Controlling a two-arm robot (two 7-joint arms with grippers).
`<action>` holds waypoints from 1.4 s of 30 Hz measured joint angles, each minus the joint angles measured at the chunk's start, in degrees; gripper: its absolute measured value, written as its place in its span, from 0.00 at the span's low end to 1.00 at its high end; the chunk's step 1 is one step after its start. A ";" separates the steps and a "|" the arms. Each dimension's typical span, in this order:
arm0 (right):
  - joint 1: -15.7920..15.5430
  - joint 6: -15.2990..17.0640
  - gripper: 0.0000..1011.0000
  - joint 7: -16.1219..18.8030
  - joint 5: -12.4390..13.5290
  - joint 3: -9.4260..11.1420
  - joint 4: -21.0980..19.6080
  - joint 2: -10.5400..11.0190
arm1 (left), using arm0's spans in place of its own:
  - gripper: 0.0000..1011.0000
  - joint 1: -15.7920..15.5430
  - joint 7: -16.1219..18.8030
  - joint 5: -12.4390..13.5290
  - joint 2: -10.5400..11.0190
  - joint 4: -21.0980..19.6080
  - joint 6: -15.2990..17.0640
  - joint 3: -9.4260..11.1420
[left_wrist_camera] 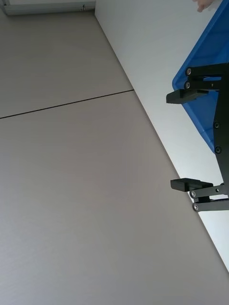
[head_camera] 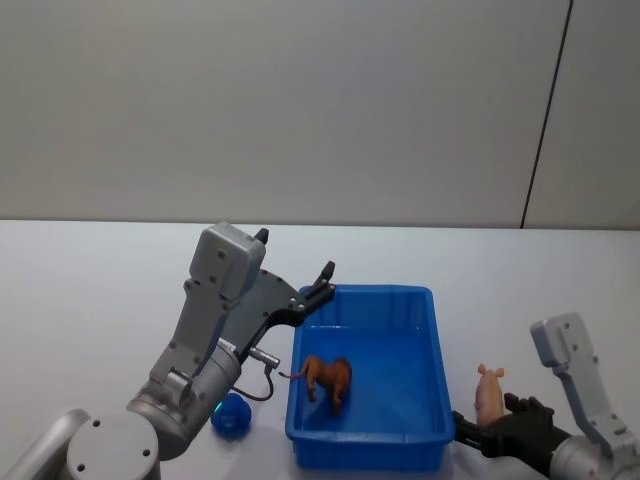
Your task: Pick up the two dolls from the table and place them into the box.
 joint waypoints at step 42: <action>0.91 -13.22 0.38 -3.29 -5.87 -0.35 -1.83 -1.15 | 0.99 0.00 0.00 0.00 0.00 0.00 0.00 0.00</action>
